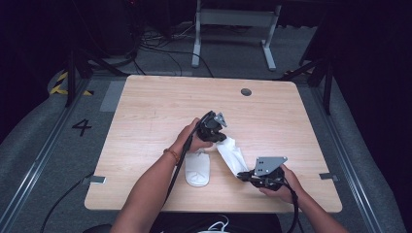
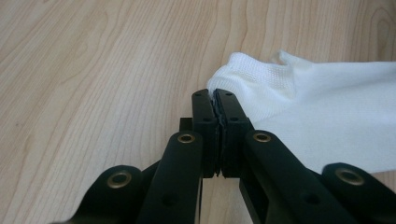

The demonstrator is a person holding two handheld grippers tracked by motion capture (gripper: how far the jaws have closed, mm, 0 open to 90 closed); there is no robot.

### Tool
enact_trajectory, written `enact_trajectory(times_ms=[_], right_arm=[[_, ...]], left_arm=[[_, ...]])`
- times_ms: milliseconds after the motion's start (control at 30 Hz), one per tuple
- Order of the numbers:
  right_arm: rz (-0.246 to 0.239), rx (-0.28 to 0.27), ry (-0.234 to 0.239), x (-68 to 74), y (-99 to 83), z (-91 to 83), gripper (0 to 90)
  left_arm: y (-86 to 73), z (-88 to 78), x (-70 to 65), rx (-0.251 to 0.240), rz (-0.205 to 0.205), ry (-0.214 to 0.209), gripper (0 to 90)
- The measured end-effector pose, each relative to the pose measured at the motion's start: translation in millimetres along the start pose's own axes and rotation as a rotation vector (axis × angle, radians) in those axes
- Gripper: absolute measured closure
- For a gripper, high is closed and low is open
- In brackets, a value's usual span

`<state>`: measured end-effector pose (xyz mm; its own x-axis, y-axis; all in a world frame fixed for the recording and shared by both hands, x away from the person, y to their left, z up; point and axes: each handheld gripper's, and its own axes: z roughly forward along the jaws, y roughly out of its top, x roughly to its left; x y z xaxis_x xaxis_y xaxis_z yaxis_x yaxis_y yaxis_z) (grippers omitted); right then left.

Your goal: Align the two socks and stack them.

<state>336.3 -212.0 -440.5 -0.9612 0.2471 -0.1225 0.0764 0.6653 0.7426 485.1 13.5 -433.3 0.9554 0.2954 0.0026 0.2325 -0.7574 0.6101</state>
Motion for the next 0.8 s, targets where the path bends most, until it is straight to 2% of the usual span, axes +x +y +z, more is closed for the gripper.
enact_trajectory(times_ms=[233,400,467,633,800], right_arm=[[-0.034,-0.029,0.017,5.8,23.3,10.7,88.1],[-0.056,-0.033,0.04,10.7,38.7,24.1,88.1],[-0.069,-0.046,0.052,13.0,46.4,29.8,88.1],[-0.105,-0.033,0.078,21.1,64.2,48.0,88.0],[-0.113,-0.034,0.105,26.2,79.4,66.3,88.0]], left_arm=[[-10.0,-15.8,7.1,-0.008,0.011,-0.015,87.8],[-19.3,-27.4,10.2,-0.005,0.011,-0.008,87.8],[-25.8,-34.5,12.0,-0.006,0.004,-0.009,87.8],[-43.0,-45.9,15.2,0.003,-0.003,-0.001,87.7],[-62.3,-52.8,17.5,0.01,-0.021,0.0,87.7]])
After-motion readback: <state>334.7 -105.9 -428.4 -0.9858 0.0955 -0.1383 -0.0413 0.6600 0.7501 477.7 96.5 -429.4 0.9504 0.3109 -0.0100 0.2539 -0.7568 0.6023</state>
